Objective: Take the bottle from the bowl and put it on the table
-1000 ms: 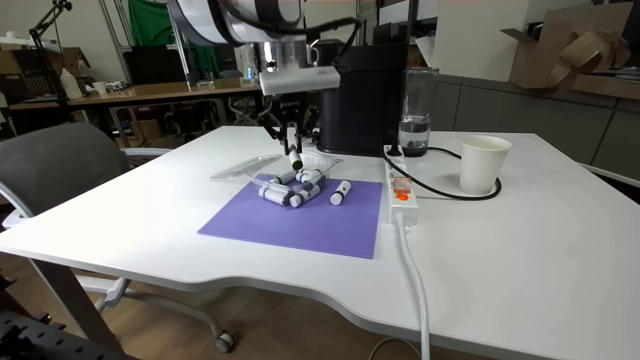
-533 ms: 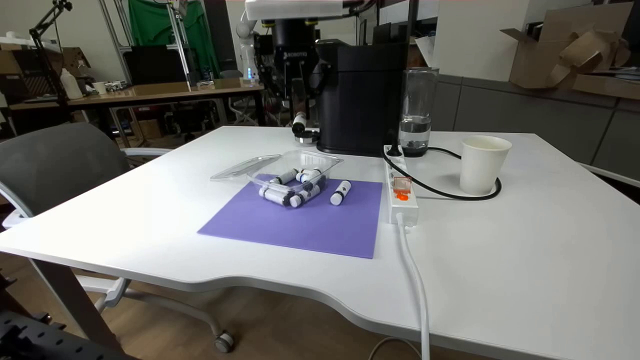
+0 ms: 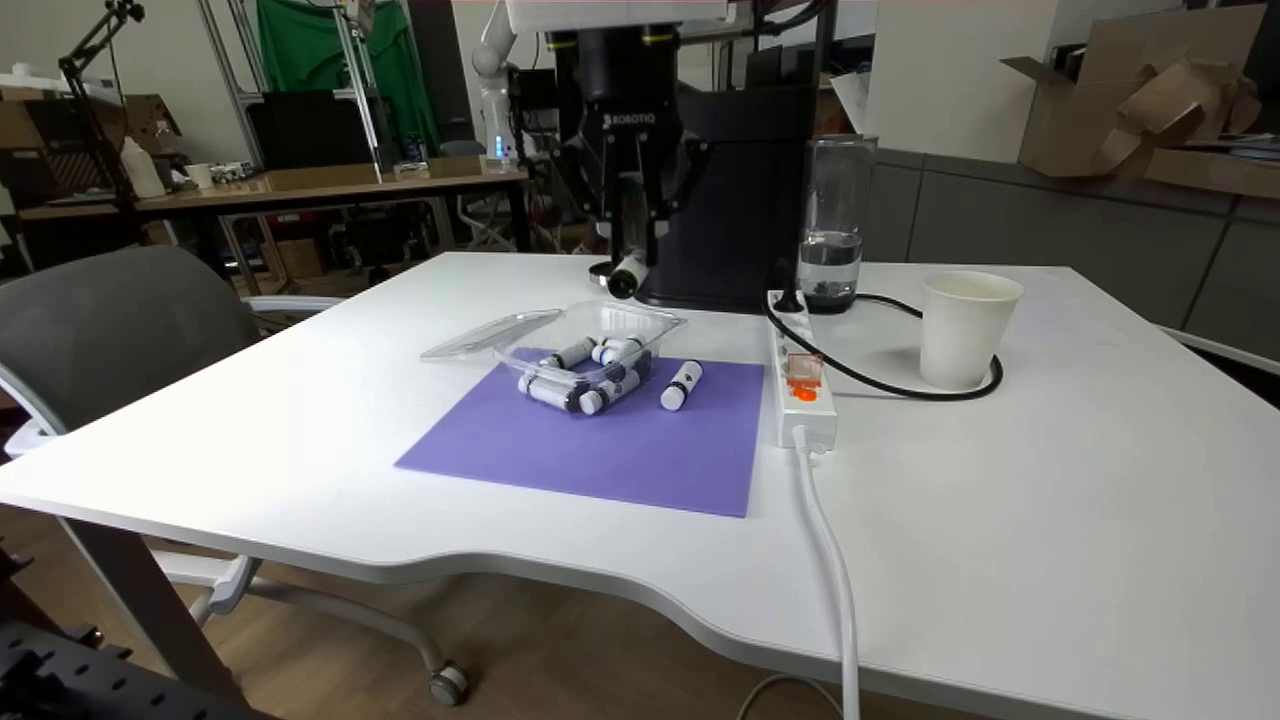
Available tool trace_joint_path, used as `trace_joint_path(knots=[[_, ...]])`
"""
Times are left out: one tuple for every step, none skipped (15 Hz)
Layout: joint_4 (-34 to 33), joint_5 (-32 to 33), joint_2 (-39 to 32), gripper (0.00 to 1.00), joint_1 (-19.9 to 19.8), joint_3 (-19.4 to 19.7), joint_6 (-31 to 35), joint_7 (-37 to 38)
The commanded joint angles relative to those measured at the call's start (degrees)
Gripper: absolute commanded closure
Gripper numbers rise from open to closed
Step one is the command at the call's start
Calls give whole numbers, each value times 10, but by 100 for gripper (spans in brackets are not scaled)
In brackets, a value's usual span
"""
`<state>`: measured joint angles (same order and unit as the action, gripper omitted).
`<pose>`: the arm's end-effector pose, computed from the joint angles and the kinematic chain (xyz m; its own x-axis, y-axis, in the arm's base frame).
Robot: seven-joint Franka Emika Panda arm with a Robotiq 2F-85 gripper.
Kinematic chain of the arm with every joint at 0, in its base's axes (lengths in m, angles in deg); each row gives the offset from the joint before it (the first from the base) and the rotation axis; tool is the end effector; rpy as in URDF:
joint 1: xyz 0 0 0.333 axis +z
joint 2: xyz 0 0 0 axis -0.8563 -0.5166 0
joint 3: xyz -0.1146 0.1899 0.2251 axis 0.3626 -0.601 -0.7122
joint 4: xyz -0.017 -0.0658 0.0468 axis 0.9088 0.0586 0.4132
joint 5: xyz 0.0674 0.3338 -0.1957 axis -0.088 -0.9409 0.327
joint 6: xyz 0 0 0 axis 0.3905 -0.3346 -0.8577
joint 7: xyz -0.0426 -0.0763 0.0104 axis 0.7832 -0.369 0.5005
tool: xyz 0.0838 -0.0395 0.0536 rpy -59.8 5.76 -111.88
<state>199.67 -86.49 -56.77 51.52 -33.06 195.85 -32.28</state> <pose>0.5250 -0.0971 0.2696 0.9784 0.1581 -0.1329 0.1592 -0.9872 -0.0021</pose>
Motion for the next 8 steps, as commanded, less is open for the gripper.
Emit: trace_joint_path(knots=[[67, 6, 11, 93, -7, 15, 77, 6], [82, 1, 6, 93, -10, 17, 96, 4], [96, 5, 1, 93, -13, 21, 118, 3], [107, 7, -5, 93, -17, 24, 140, -1], [116, 5, -13, 93, -20, 26, 160, -4], [122, -2, -23, 93, -25, 27, 176, -7], [127, -5, -31, 93, -29, 26, 191, -9], [128, -9, -41, 93, -34, 24, 204, -12]])
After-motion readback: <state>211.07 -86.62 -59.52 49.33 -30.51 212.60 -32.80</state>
